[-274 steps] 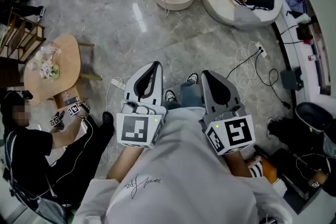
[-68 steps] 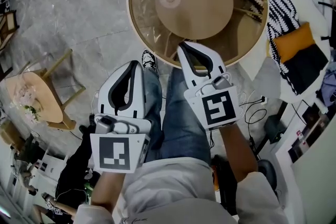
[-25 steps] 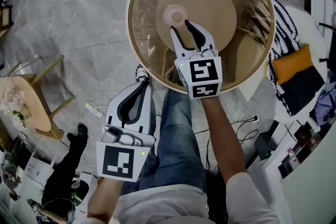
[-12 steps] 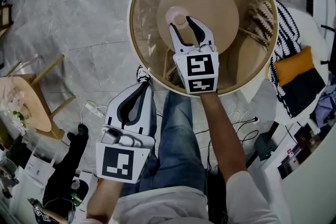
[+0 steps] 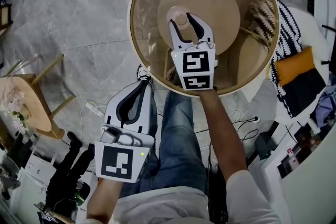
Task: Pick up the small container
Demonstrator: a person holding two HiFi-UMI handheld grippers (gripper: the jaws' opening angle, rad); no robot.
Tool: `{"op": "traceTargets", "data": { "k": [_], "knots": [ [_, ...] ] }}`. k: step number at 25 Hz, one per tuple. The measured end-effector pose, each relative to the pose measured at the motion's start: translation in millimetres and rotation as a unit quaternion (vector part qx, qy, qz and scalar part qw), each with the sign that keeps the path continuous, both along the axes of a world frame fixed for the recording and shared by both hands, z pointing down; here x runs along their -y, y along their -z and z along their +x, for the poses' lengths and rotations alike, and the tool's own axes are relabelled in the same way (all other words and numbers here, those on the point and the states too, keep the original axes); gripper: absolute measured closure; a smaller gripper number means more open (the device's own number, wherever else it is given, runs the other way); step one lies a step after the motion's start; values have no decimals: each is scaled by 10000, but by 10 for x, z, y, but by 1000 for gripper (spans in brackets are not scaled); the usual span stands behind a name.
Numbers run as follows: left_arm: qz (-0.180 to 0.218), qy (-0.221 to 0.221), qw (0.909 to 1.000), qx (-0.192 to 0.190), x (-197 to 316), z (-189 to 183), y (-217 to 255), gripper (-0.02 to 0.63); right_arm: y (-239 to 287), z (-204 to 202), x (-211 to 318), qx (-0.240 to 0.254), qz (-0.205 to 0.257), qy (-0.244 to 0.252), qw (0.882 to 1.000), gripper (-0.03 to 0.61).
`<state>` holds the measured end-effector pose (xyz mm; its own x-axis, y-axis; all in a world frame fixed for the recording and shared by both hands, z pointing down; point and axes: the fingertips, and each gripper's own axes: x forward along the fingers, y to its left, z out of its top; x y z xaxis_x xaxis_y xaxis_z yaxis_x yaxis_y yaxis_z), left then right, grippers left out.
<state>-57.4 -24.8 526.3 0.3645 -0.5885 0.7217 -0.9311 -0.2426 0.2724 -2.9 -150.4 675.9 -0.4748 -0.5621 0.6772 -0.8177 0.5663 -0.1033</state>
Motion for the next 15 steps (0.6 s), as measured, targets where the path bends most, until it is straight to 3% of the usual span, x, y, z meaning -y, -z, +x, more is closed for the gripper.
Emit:
{"op": "traceTargets", "data": {
  "k": [15],
  "knots": [
    [148,105,9998,-59,48,-79,29,595,-55,-48,46,-270,150,46,9995,428]
  ]
}}
